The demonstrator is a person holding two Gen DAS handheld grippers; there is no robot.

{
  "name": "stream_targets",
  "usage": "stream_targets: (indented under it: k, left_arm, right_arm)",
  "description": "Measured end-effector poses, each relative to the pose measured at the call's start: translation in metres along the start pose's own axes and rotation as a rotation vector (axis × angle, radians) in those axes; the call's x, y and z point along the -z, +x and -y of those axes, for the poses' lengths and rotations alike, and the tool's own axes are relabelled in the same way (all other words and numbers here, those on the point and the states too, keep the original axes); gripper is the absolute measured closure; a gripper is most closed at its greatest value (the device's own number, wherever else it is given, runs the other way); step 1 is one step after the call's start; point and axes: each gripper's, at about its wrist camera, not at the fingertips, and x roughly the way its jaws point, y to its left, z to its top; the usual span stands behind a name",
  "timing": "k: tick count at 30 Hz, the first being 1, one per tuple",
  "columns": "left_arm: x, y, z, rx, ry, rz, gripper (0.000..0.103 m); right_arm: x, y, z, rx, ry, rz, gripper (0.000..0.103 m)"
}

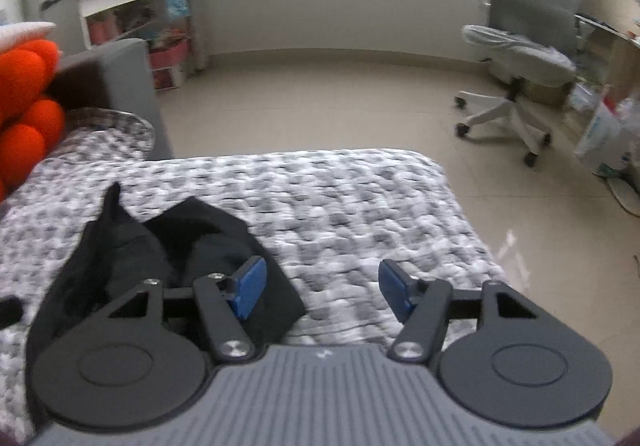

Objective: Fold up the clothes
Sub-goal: 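Grasp the black garment edges with the left gripper while the right gripper grasps another edge, then lift the black garment high with both grippers and shake it out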

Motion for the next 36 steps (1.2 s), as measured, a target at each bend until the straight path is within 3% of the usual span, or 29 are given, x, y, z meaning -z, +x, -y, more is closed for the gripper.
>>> stream_targets:
  k: [2, 9, 11, 15, 16, 18, 19, 20, 22, 25, 27, 31, 36]
  left_arm:
    - [0.001, -0.002, 0.000, 0.037, 0.007, 0.008, 0.002]
    - [-0.002, -0.010, 0.028, 0.272, -0.023, 0.039, 0.002]
    - [-0.002, -0.008, 0.043, 0.286, -0.010, 0.039, 0.001]
    - [0.000, 0.008, 0.070, 0.214, 0.041, 0.020, 0.001]
    - [0.001, 0.012, 0.073, 0.197, 0.054, 0.013, 0.005]
    - [0.002, 0.019, 0.074, 0.169, 0.073, -0.013, 0.040]
    - [0.000, 0.022, 0.067, 0.164, 0.050, -0.042, 0.073]
    - [-0.002, 0.024, 0.059, 0.164, 0.018, -0.066, 0.093]
    - [-0.007, 0.019, 0.031, 0.168, -0.089, -0.054, 0.093]
    - [-0.012, 0.010, -0.008, 0.126, -0.200, 0.004, 0.095]
    - [-0.013, 0.007, -0.027, 0.100, -0.251, 0.024, 0.096]
    - [-0.013, -0.008, -0.058, 0.128, -0.362, 0.094, 0.097]
    - [-0.014, -0.016, -0.066, 0.140, -0.382, 0.141, 0.097]
  right_arm:
    - [-0.002, 0.001, 0.005, -0.018, 0.031, -0.004, 0.037]
    - [-0.007, -0.001, 0.006, -0.070, 0.079, -0.014, 0.036]
    - [-0.007, -0.001, 0.004, -0.052, 0.071, -0.012, 0.036]
    - [-0.007, 0.000, 0.006, -0.052, 0.090, -0.014, 0.036]
    - [-0.007, -0.001, 0.006, -0.060, 0.090, -0.012, 0.036]
    - [-0.007, -0.003, 0.005, -0.087, 0.082, -0.008, 0.036]
    - [-0.006, -0.003, 0.004, -0.100, 0.078, -0.008, 0.038]
    - [-0.006, -0.004, 0.004, -0.114, 0.075, -0.003, 0.041]
    - [-0.006, -0.006, 0.005, -0.136, 0.076, 0.001, 0.058]
    - [-0.006, -0.007, 0.009, -0.168, 0.076, 0.002, 0.067]
    - [-0.006, -0.007, 0.007, -0.180, 0.056, 0.006, 0.067]
    - [-0.007, -0.012, 0.001, -0.239, 0.024, 0.024, 0.067]
    - [-0.003, -0.020, -0.020, -0.345, -0.073, 0.053, 0.059]
